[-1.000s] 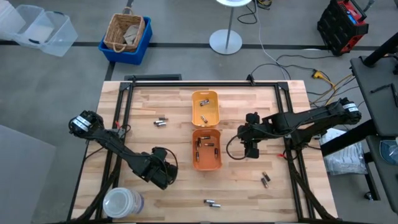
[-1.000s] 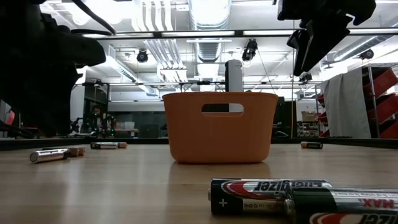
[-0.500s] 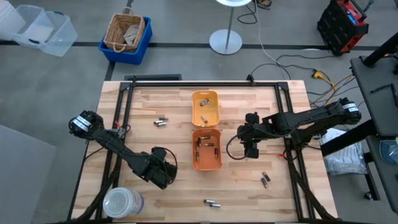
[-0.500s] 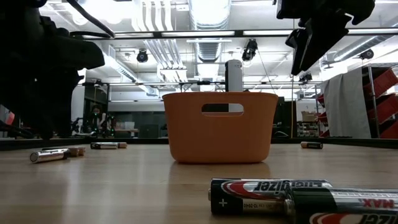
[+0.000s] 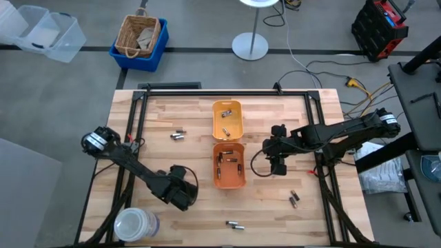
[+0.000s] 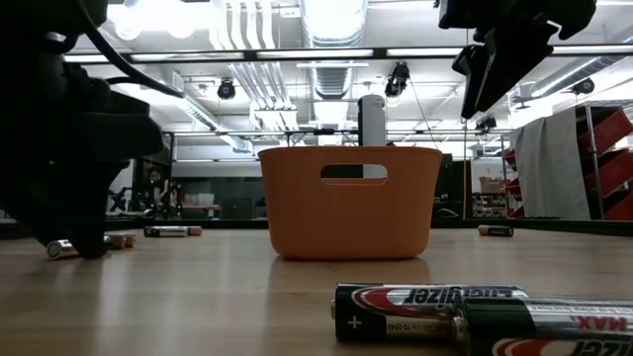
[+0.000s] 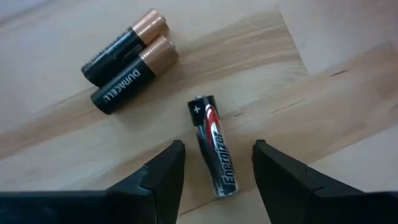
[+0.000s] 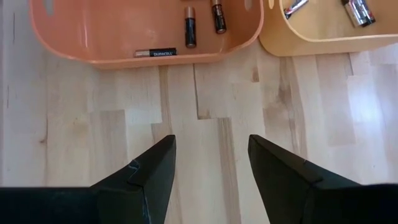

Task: Sort batteries
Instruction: Put the silver battery into the yellow bin

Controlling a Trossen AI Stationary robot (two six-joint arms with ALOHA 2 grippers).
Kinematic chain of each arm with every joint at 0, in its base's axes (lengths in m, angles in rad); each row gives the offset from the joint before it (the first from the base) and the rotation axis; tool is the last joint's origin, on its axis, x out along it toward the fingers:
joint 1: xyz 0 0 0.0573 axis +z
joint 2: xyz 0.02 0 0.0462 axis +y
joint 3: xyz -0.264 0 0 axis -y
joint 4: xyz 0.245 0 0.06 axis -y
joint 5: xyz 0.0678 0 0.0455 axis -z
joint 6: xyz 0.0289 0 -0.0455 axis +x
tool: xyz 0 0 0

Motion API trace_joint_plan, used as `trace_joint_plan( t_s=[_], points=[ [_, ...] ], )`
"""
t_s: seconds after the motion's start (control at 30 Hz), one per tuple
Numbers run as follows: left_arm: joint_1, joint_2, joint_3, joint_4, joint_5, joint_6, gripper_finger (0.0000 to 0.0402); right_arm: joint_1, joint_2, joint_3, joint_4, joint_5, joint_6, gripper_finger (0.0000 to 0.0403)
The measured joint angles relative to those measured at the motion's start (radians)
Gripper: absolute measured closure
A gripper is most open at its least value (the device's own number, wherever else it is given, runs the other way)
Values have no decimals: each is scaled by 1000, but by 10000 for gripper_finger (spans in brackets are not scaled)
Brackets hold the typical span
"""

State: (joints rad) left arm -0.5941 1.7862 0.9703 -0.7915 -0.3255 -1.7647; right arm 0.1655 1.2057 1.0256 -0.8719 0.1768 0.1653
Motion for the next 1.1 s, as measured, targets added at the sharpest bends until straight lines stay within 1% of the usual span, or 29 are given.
trace_joint_plan(
  t_s=[0.13,0.27,0.43,0.5,0.7,0.83,1.1],
  points=[
    [0,36,2,11,15,-8,234,0,0,-1,26,0,-37,207],
    [0,43,1,24,19,-26,250,0,0,-2,60,2,-72,205],
    [-1,41,3,32,46,-50,286,0,0,-15,95,7,-112,204],
    [0,41,8,32,57,-53,300,0,0,-28,144,8,-138,207],
    [-1,45,37,24,58,-53,342,0,0,-73,316,8,-213,221],
    [-3,47,66,20,42,-55,374,0,0,-75,339,9,-243,234],
    [-3,72,127,-35,51,-55,378,0,0,-75,340,9,-309,262]
  ],
)
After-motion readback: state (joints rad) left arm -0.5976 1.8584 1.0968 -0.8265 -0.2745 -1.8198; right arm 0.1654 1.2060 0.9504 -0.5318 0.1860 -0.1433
